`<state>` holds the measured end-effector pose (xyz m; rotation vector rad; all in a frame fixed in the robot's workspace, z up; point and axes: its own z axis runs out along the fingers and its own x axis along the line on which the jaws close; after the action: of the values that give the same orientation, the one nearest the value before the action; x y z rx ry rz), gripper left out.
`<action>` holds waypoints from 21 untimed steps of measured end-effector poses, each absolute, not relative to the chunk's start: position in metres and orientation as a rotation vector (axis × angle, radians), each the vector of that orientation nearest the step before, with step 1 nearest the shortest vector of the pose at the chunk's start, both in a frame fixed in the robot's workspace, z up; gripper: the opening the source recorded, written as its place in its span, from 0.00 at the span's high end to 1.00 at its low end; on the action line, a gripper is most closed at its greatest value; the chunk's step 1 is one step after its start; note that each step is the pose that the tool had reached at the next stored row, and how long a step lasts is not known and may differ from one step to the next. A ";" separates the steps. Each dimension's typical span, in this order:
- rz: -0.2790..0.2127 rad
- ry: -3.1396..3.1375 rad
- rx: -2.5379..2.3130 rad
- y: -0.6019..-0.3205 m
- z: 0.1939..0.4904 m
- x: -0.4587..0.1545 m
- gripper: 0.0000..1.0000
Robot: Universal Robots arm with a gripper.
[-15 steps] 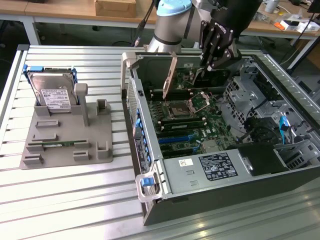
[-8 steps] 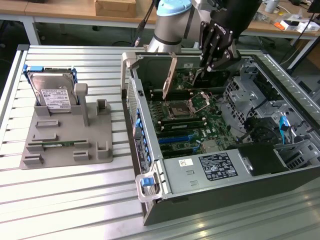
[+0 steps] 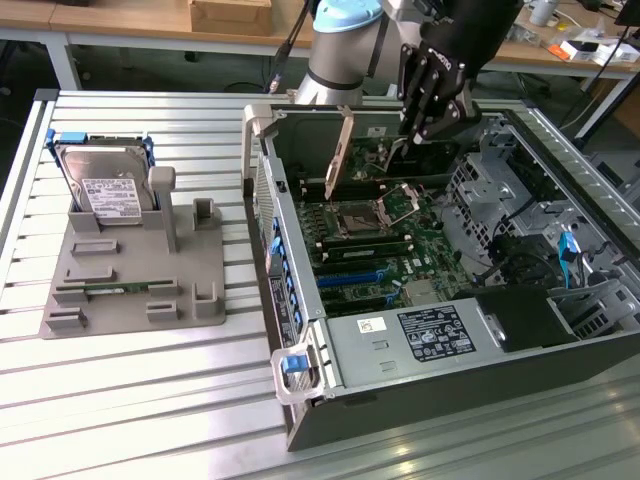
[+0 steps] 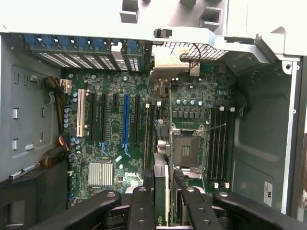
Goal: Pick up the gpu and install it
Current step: 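Insert the gpu into the slot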
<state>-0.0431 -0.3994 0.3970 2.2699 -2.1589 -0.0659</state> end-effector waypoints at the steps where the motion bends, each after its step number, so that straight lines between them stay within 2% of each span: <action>1: -0.066 -2.159 2.270 -0.399 0.397 -0.043 0.73; 21: -0.066 -2.159 2.270 -0.399 0.390 -0.043 0.73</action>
<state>-0.0431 -0.3994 0.3902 2.2699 -2.1588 -0.0658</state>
